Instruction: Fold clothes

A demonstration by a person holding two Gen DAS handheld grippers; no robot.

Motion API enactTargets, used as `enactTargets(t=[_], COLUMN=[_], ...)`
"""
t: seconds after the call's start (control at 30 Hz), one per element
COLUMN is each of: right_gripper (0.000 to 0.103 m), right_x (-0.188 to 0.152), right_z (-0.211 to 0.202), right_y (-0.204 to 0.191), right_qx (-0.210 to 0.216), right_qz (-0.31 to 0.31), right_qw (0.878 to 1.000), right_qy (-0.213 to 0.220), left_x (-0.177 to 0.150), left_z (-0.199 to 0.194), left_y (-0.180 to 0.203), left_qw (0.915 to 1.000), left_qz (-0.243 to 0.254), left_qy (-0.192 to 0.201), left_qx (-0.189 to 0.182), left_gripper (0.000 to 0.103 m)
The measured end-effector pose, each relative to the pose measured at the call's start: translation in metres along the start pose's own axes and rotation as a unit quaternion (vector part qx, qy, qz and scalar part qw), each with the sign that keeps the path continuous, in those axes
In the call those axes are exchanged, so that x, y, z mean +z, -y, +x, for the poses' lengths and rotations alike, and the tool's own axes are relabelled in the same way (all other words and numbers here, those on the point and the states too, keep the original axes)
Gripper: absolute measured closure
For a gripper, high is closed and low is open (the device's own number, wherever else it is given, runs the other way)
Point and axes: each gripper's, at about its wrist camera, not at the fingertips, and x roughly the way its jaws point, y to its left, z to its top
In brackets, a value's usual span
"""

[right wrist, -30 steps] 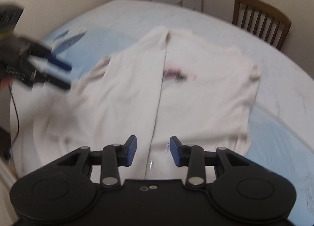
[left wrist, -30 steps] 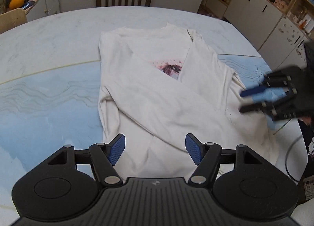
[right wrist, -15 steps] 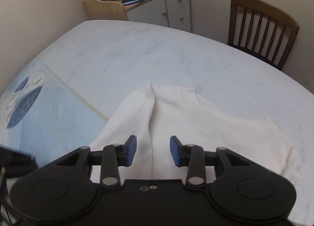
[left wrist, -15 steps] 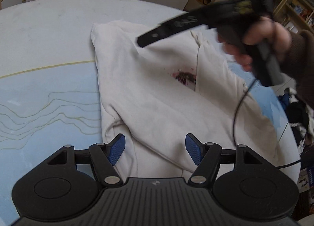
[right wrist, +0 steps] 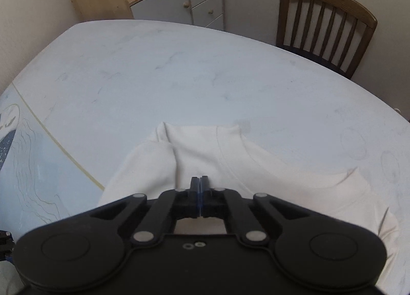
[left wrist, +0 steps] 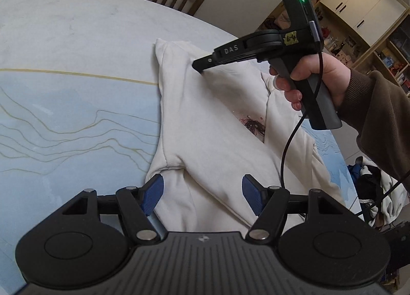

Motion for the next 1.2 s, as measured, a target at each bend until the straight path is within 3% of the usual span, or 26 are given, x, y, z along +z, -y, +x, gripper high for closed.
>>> enactTargets(t=[0.03, 0.07, 0.2, 0.47, 0.73, 1.0, 1.2], right_gripper=[0.01, 0.0, 0.0, 0.0, 0.0, 0.0, 0.0], right_x=[-0.001, -0.003, -0.017, -0.087, -0.15, -0.161, -0.117], right_z=[-0.003, -0.01, -0.046, -0.119, -0.115, -0.115, -0.134], right_y=[0.001, 0.003, 0.026, 0.08, 0.077, 0.093, 0.114], right_qx=[0.004, 0.005, -0.004, -0.04, -0.026, -0.06, -0.068], right_qz=[-0.002, -0.003, 0.006, 0.005, 0.002, -0.004, 0.014], right_qw=[1.0, 1.0, 1.0, 0.999, 0.998, 0.997, 0.997], right_qy=[-0.003, 0.004, 0.022, -0.002, -0.052, -0.049, 0.014], left_x=[-0.001, -0.002, -0.002, 0.011, 0.018, 0.012, 0.045], left_z=[-0.001, -0.002, -0.007, -0.022, 0.018, 0.049, 0.042], left_y=[0.0, -0.001, -0.001, 0.019, 0.065, 0.067, 0.073], left_qw=[1.0, 1.0, 0.9999, 0.9989, 0.9946, 0.992, 0.9881], left_qz=[0.0, 0.0, 0.005, 0.045, 0.101, 0.109, 0.147], left_qy=[0.0, -0.001, -0.007, 0.0, -0.023, -0.062, -0.035], left_qx=[0.001, 0.002, 0.007, 0.012, -0.012, 0.014, 0.03], left_gripper=[0.036, 0.036, 0.036, 0.033, 0.033, 0.033, 0.033])
